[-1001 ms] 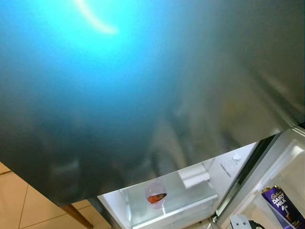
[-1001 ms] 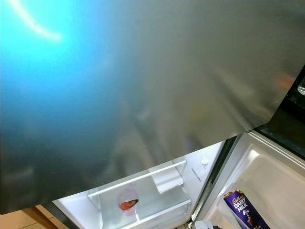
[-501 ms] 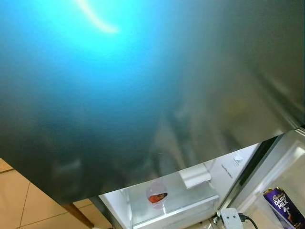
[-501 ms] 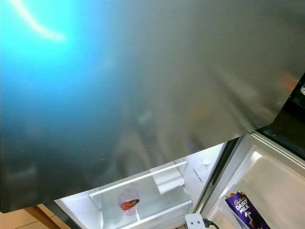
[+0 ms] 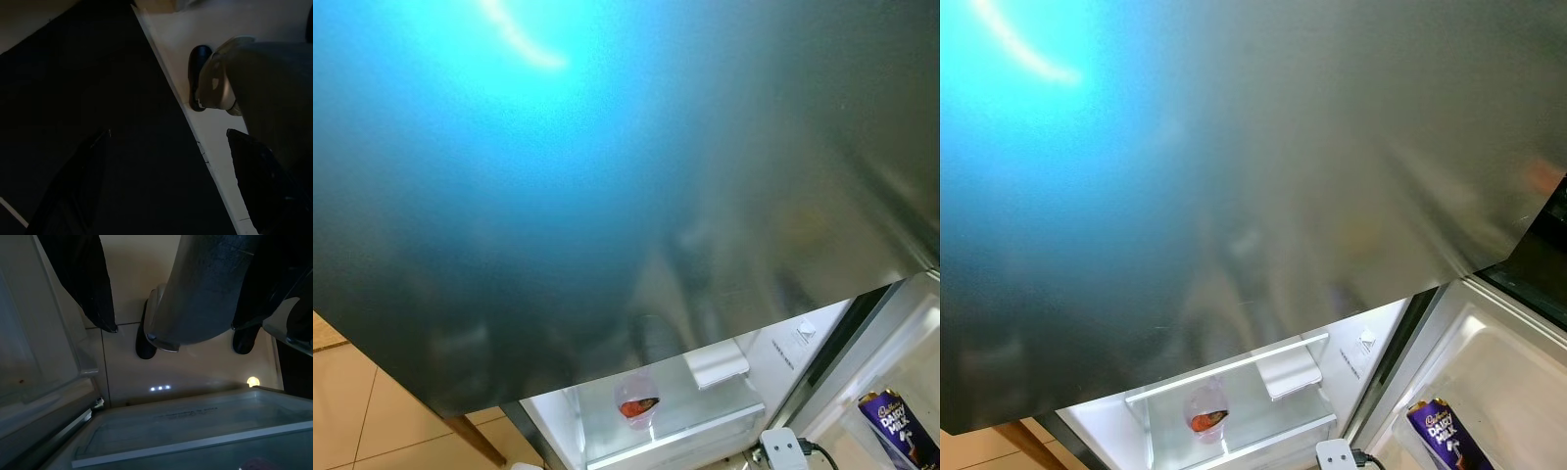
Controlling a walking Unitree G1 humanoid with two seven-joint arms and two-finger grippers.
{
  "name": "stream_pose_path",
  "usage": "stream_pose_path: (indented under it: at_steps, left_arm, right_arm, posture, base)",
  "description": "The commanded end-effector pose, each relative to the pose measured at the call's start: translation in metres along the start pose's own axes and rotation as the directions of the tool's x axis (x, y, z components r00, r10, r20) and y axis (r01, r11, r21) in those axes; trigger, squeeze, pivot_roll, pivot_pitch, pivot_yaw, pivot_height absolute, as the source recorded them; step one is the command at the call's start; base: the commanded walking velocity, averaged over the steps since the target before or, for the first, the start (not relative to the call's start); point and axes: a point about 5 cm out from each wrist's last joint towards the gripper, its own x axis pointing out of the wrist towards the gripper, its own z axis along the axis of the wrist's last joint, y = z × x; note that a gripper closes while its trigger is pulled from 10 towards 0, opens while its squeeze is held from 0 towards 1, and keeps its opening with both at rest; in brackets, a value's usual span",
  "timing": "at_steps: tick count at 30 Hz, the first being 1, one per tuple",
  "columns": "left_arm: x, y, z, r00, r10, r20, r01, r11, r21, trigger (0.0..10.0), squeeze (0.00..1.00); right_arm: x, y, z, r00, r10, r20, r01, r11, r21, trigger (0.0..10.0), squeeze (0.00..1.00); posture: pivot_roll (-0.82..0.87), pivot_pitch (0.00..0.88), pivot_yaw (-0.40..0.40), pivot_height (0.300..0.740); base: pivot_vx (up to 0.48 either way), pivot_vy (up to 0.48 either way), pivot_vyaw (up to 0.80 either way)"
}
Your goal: Restocking fridge
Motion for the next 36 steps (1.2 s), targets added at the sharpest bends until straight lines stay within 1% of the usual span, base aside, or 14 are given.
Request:
stream_pose_path:
  at_steps: [1, 13, 30, 32, 36]
  left_arm:
    - [0.0004, -0.0043, -0.0019, 1.000, -0.012, -0.007, 0.012, 1.000, 0.004, 10.0, 0.00]
    - [0.0011, -0.0093, -0.0005, 0.999, -0.032, -0.006, 0.032, 0.999, 0.020, 10.0, 0.00]
    - [0.0014, -0.0118, 0.0001, 0.999, -0.039, -0.009, 0.040, 0.999, 0.032, 10.0, 0.00]
    - [0.0014, -0.0121, -0.0002, 0.999, -0.040, -0.010, 0.040, 0.999, 0.034, 10.0, 0.00]
    - [0.0014, -0.0124, -0.0005, 0.999, -0.040, -0.011, 0.040, 0.999, 0.035, 10.0, 0.00]
  right_arm:
    - [-0.0008, 0.0062, -0.0090, 0.999, 0.028, -0.043, -0.029, 1.000, -0.005, 10.0, 0.00]
    - [-0.0009, 0.0062, -0.0097, 0.998, 0.031, -0.052, -0.032, 0.999, -0.014, 10.0, 0.00]
    - [-0.0009, 0.0059, -0.0108, 0.997, 0.031, -0.067, -0.033, 0.999, -0.028, 10.0, 0.00]
    - [-0.0007, 0.0070, -0.0085, 0.997, 0.055, -0.047, -0.055, 0.998, -0.004, 10.0, 0.00]
    - [-0.0007, 0.0092, -0.0080, 0.995, 0.089, -0.042, -0.089, 0.996, 0.005, 10.0, 0.00]
  posture:
    - [-0.01, 0.018, 0.014, 0.740]
    - [-0.01, 0.016, 0.013, 0.740]
    - [-0.01, 0.011, 0.008, 0.740]
    - [-0.01, 0.011, 0.007, 0.740]
    - [-0.01, 0.011, 0.007, 0.740]
  base:
    - [0.000, 0.000, 0.00]
    - [0.000, 0.000, 0.00]
    - [0.000, 0.000, 0.00]
    - [0.000, 0.000, 0.00]
    - [0.000, 0.000, 0.00]
